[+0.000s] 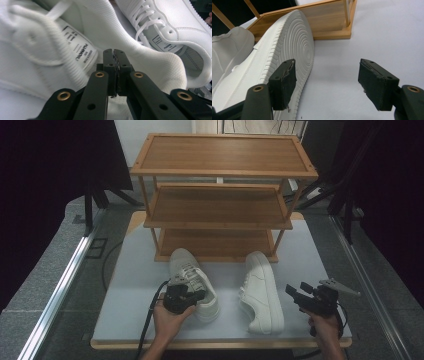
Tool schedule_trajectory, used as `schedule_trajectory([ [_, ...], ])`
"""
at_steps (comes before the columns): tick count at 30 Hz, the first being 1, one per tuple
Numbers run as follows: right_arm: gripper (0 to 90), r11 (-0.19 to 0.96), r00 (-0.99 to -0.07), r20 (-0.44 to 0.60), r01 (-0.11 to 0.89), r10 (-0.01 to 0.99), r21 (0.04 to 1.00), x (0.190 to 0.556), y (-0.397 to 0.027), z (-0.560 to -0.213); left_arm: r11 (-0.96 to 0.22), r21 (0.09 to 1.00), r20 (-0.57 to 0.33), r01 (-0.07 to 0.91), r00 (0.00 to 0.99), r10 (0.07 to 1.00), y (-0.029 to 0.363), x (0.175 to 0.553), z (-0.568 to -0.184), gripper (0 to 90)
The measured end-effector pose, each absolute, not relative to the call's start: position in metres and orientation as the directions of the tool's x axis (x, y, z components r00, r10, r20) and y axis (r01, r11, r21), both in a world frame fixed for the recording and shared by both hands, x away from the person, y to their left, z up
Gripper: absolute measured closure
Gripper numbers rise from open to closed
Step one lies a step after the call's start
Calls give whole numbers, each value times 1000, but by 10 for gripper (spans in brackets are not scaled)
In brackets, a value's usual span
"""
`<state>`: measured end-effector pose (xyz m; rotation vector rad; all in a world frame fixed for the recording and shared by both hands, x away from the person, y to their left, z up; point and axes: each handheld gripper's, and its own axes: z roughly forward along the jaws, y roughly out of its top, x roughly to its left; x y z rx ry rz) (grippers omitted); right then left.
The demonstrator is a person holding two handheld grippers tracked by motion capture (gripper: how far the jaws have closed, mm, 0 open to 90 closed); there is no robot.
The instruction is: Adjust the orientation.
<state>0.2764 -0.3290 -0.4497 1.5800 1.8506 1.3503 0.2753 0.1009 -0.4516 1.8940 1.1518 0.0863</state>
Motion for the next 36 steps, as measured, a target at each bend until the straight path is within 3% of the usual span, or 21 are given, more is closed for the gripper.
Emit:
schedule_trajectory([
  [36, 311, -98, -286, 309, 569, 907, 816, 274, -332, -453, -198, 667, -381, 719, 557, 738, 144, 270, -448, 899],
])
